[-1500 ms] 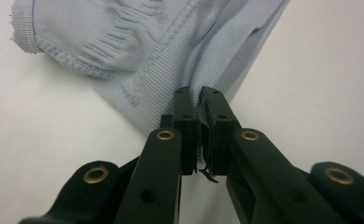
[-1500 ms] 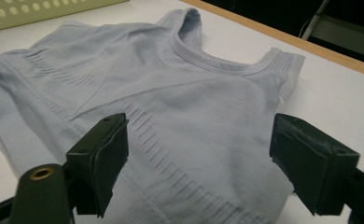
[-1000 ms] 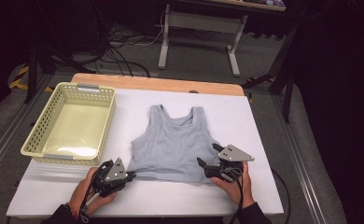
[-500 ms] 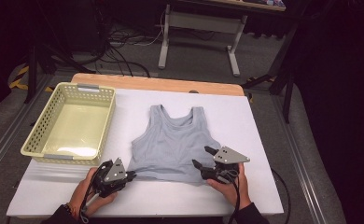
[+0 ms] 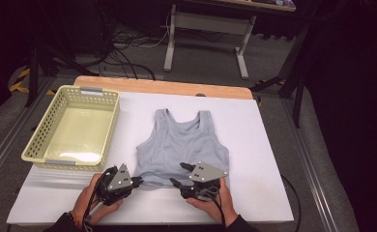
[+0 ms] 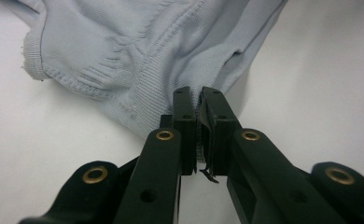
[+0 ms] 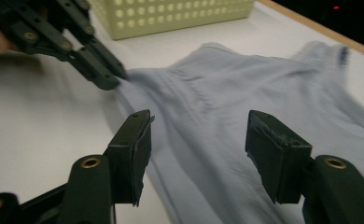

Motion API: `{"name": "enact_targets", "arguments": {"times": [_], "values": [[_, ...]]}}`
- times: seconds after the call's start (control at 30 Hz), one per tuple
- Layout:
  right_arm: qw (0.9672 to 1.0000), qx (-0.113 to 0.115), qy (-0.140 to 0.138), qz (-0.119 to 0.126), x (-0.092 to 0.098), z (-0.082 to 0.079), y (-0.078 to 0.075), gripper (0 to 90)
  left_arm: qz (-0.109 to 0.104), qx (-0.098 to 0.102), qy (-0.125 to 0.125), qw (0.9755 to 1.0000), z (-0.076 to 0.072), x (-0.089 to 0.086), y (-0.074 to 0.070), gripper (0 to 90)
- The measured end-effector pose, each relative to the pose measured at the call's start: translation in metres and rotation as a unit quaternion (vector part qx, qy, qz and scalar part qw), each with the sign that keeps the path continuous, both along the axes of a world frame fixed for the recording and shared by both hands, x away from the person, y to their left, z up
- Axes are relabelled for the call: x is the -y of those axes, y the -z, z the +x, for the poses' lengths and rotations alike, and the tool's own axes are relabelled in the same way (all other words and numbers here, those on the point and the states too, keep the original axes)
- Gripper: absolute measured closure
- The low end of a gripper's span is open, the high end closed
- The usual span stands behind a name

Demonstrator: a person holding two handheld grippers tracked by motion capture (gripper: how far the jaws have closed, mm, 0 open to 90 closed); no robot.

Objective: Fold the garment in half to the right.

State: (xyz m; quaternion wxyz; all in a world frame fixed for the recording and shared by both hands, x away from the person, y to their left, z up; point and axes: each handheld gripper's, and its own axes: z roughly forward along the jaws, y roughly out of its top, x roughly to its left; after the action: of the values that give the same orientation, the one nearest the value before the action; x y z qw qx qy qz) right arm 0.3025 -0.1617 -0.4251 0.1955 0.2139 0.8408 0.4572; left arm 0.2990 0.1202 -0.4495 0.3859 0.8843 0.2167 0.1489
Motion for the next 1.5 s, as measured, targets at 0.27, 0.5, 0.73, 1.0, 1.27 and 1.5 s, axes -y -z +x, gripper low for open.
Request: {"name": "enact_targets", "arguments": {"times": [0.27,0.5,0.73,1.0,1.27,1.5], "values": [[0.9981,0.005,-0.055,-0.028,-0.050,-0.004,0.011,42.2,-0.011,0.004,-0.002,0.9999,-0.001,-0.002,-0.004,84.9],[0.9938,0.025,-0.063,-0.089,-0.084,-0.002,0.032,42.7,-0.023,0.003,0.001,0.9997,-0.001,-0.004,-0.007,85.0],[0.9910,0.056,-0.038,-0.116,-0.092,0.001,0.038,60.1,-0.031,0.003,0.006,0.9995,-0.003,-0.002,-0.010,85.2],[0.9907,0.054,-0.039,-0.119,-0.088,0.002,0.041,85.2,-0.068,-0.007,-0.017,0.9975,0.002,-0.007,-0.013,73.1],[0.9912,0.059,-0.038,-0.112,-0.086,-0.003,0.042,85.3,-0.095,-0.021,-0.124,0.9875,0.027,0.006,-0.012,41.6],[0.9920,0.060,-0.038,-0.104,-0.081,-0.009,0.042,85.3,-0.070,-0.036,-0.169,0.9825,0.049,0.021,0.001,30.2]]}}
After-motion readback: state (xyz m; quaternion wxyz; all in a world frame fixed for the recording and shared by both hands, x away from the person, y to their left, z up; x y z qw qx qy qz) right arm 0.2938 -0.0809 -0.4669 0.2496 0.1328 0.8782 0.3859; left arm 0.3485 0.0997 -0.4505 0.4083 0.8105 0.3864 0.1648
